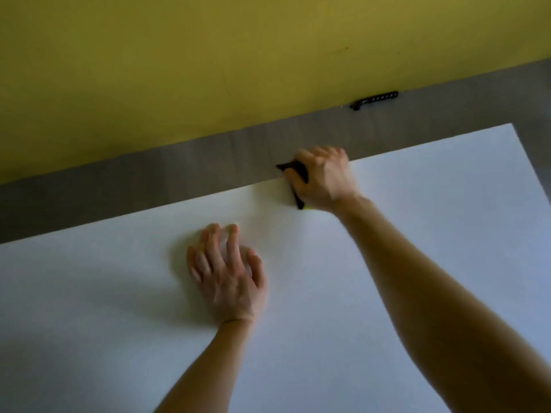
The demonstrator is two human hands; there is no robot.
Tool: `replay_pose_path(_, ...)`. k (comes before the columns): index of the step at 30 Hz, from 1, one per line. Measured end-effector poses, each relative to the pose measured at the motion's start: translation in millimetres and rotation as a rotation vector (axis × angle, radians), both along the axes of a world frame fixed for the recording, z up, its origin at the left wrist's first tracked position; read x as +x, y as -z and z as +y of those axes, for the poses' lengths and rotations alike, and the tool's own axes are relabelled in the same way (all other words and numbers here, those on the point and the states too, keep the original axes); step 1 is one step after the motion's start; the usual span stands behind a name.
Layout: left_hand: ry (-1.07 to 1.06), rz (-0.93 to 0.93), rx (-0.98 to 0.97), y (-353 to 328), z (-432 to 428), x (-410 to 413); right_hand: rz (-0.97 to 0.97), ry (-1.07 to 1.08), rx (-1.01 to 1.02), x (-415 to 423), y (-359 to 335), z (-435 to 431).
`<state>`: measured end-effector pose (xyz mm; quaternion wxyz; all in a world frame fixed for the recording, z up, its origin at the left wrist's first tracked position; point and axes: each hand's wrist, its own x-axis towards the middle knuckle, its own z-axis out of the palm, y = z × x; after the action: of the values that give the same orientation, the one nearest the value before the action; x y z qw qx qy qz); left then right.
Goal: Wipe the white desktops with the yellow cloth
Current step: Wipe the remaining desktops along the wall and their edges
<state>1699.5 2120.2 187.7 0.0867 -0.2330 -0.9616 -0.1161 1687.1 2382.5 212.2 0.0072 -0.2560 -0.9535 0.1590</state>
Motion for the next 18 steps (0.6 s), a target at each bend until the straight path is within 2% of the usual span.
replay_pose_path(3,-0.014,-0.014,-0.023,2.5,0.1,-1.3,-0.016,-0.208,-0.144,-62.8,-3.2,-91.9)
replay_pose_path(6,-0.026,-0.003,-0.019,1.1,1.5,-1.7,0.024,-0.266,-0.222,-52.1,-3.1,-73.2)
replay_pose_path(9,-0.010,0.001,-0.025,0.5,-3.0,-0.7,0.056,-0.120,-0.079,18.3,2.4,28.3)
replay_pose_path(13,-0.001,-0.014,-0.032,-1.2,-1.0,-1.4,-0.057,0.192,0.029,104.9,-18.8,146.4)
replay_pose_path(16,-0.010,-0.015,-0.026,-0.1,0.6,-1.0,-0.081,0.292,0.089,89.9,-8.2,129.5)
replay_pose_path(18,-0.004,-0.008,-0.025,-1.2,0.7,0.2,-0.007,0.150,0.083,50.0,5.3,75.6)
